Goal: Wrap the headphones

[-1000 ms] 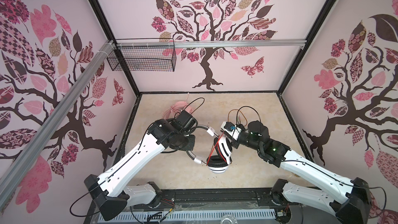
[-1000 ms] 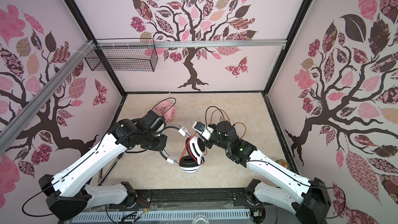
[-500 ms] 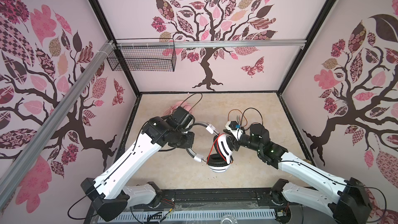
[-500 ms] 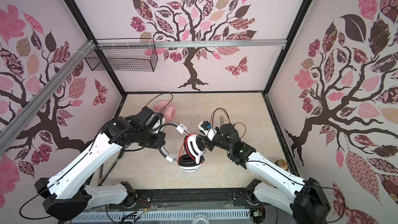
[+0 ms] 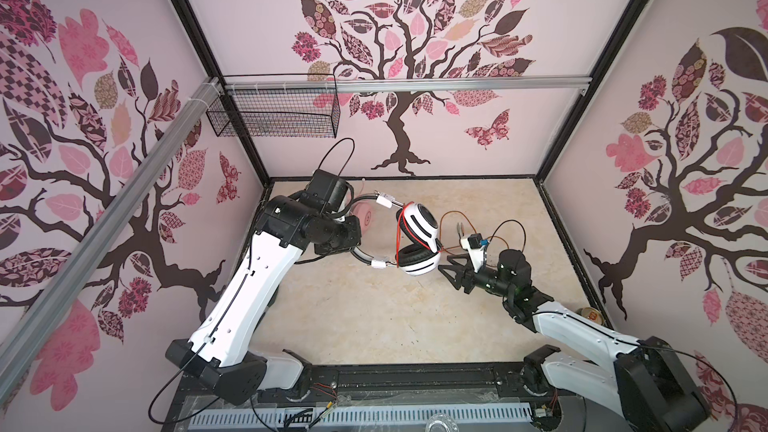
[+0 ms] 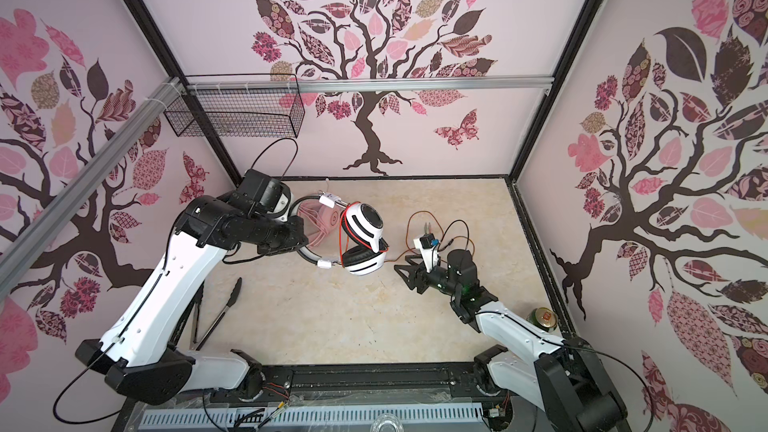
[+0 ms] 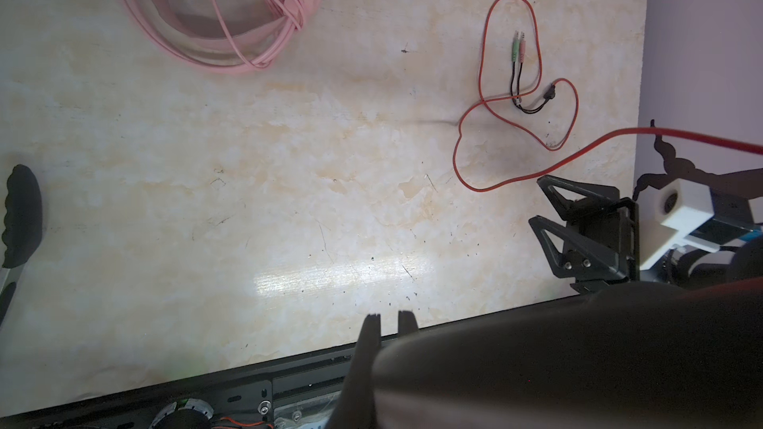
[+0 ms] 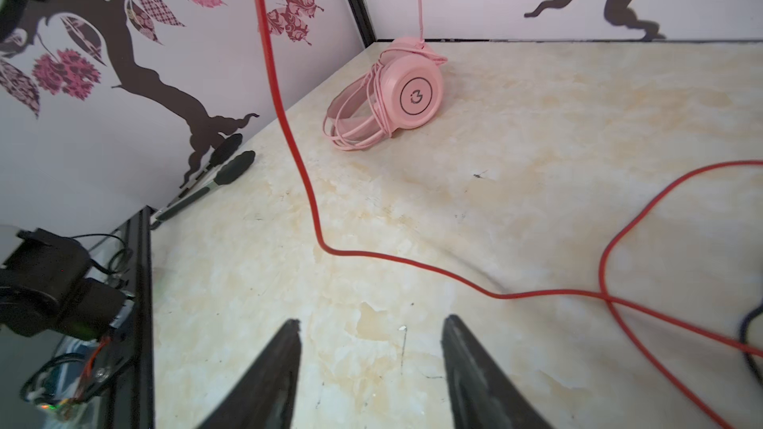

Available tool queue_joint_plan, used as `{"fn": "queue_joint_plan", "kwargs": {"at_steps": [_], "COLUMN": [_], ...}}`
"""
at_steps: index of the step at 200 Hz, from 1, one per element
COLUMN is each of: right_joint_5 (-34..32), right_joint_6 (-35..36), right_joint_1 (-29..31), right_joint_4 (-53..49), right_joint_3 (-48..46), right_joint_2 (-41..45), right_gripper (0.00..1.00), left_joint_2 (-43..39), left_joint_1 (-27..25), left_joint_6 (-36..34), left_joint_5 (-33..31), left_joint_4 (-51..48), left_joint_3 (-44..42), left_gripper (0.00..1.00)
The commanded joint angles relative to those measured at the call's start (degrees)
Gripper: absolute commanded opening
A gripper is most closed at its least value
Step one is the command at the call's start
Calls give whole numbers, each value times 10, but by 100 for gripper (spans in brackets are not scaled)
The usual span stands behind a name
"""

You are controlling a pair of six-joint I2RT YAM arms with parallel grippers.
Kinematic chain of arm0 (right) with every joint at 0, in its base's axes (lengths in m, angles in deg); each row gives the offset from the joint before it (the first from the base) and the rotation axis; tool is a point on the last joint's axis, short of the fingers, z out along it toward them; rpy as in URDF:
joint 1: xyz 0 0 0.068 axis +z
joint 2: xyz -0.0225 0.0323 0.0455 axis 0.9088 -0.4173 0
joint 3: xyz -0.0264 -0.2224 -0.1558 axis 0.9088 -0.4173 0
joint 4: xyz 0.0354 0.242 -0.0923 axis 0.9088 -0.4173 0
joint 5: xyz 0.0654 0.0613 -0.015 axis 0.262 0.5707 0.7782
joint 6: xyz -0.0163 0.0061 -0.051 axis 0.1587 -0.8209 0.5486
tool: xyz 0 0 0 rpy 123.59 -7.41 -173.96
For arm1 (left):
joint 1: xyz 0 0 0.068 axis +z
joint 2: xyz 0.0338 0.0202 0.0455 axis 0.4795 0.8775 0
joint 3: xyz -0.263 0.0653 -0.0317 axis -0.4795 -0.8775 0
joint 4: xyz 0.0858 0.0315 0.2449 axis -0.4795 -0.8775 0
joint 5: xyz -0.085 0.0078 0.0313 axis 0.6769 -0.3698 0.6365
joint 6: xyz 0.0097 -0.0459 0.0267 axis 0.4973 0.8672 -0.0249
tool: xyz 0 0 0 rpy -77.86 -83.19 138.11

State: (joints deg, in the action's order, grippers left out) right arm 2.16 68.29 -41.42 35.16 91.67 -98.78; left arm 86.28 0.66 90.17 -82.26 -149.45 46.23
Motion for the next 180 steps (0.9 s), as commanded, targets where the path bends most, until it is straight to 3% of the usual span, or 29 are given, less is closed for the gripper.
{"fn": "queue_joint_plan", "kwargs": {"at_steps": [1, 62, 136, 180], "right_joint_5": [7, 2, -109, -116], "right_joint_6": [6, 14, 67, 91], "right_joint_1": [0, 0, 0, -1], "right_joint_4": [4, 24, 45, 53], "right_joint_3": [22, 37, 107, 119], "right_joint_2": [-21, -77, -171, -226], "right_gripper": [64, 64, 65, 64], "left_joint_2": [3, 27, 48, 62], "left_joint_1": [2, 2, 2, 2], "left_joint_6": [12, 8, -1, -4], "left_joint_5": [29, 36, 37, 42], "left_joint_4": [17, 7, -11, -21], "left_joint_3": [59, 159, 206, 237], "left_gripper": [0, 0, 0, 0]}}
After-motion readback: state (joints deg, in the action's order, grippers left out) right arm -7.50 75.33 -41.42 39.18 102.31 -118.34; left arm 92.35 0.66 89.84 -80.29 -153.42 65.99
